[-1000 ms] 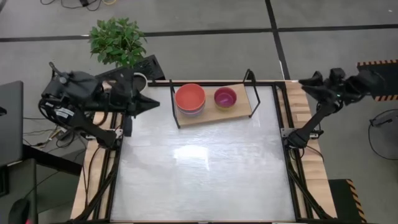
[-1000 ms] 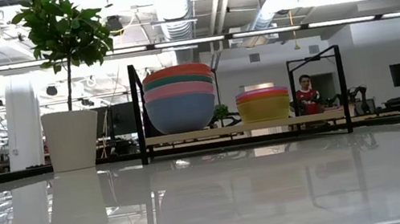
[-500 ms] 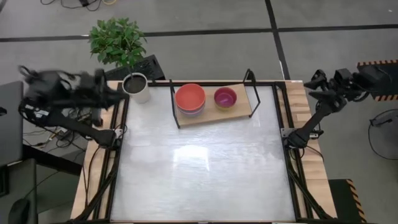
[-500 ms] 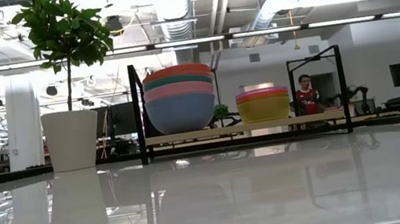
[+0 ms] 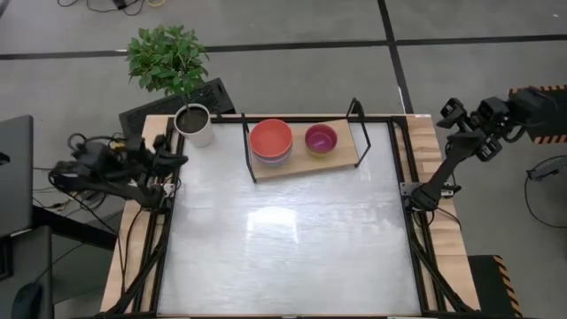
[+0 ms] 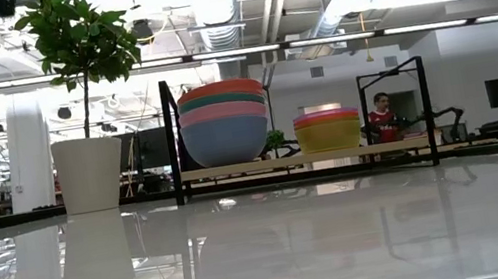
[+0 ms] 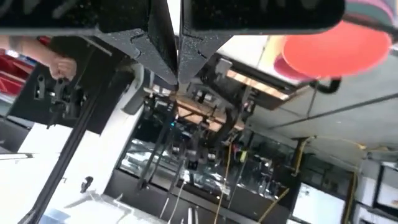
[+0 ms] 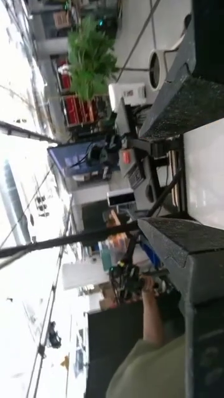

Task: Place and stack bowls onto a shelf
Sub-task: Return to Home Position

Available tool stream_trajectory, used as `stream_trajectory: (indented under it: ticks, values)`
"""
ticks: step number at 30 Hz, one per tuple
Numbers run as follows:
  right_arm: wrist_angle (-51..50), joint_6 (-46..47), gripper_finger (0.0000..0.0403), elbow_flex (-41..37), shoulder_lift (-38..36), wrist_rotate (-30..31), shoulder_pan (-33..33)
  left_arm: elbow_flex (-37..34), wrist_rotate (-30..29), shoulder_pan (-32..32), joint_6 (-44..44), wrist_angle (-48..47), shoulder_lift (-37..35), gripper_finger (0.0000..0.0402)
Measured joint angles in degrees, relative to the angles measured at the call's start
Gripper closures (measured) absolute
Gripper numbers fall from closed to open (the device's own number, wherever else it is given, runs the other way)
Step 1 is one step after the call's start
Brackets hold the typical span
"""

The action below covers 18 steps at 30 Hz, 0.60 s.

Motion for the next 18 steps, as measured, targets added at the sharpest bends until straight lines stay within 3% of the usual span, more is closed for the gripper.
stream_trajectory:
  ticks: [9, 15, 18]
  values:
    - [2.50, 0.60, 0.0161, -5.97, 0.00, -1.31, 1.72, -13.56, 5.93, -0.02, -0.55, 6.53, -10.53, 0.0401]
    - [9.67, 2.95, 0.0161, -14.04, 0.00, -1.33, 1.58, -13.72, 9.17, -0.02, 3.51, 5.01, -12.31, 0.0401]
    - [15.22, 2.93, 0.0161, -18.90, 0.00, -1.35, 1.58, -13.73, 7.49, -0.04, 3.68, 3.13, -12.26, 0.0401]
